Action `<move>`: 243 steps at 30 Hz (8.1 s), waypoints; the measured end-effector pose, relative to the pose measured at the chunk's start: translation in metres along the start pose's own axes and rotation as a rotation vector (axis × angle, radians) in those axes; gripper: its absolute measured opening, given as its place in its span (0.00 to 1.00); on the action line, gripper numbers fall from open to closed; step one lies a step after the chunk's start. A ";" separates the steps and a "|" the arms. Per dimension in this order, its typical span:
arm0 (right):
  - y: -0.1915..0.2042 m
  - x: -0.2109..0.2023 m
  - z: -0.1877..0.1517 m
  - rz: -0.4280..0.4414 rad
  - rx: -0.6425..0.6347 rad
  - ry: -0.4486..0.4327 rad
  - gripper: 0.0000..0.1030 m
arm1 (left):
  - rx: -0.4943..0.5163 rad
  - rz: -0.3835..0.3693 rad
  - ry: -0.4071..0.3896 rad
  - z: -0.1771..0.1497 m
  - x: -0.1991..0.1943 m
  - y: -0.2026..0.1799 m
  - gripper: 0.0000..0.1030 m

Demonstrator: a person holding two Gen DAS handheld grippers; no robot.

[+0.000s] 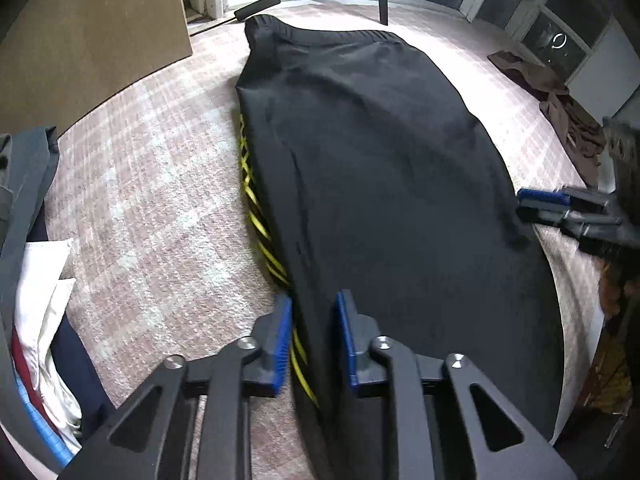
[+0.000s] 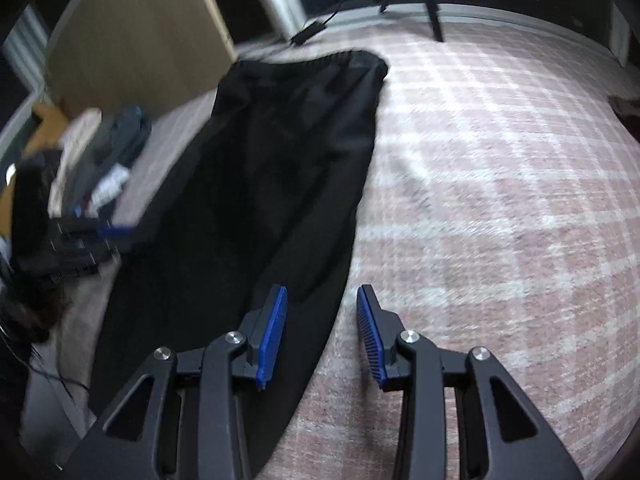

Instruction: Fold clothes

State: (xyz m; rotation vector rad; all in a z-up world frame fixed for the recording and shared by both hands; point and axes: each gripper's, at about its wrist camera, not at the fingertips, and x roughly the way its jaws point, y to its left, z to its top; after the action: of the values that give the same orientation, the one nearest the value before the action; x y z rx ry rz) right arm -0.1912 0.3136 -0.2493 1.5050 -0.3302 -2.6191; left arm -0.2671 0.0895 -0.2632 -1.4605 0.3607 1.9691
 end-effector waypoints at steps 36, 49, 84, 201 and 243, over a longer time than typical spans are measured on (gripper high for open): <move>0.013 -0.168 0.048 0.266 0.079 -0.415 0.06 | -0.037 -0.234 -0.510 0.010 -0.197 0.006 0.03; 0.047 -0.268 0.002 0.285 -0.058 -0.432 0.06 | -0.027 -0.255 -0.572 -0.063 -0.277 -0.045 0.03; -0.023 0.028 0.061 0.013 -0.111 0.006 0.56 | -0.214 0.098 -0.107 0.053 0.019 0.010 0.40; 0.380 0.004 0.091 0.193 -0.485 -0.105 0.62 | -0.453 0.295 -0.411 -0.127 -0.238 0.288 0.35; 0.283 -0.182 -0.055 -0.185 -0.206 -0.318 0.72 | -0.615 0.422 -0.487 -0.220 -0.311 0.057 0.74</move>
State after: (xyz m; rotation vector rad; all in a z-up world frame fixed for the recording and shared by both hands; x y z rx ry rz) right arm -0.0574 0.0667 -0.0554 1.1040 0.0605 -2.9308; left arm -0.0869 -0.1832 -0.0587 -1.2340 -0.1953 2.8666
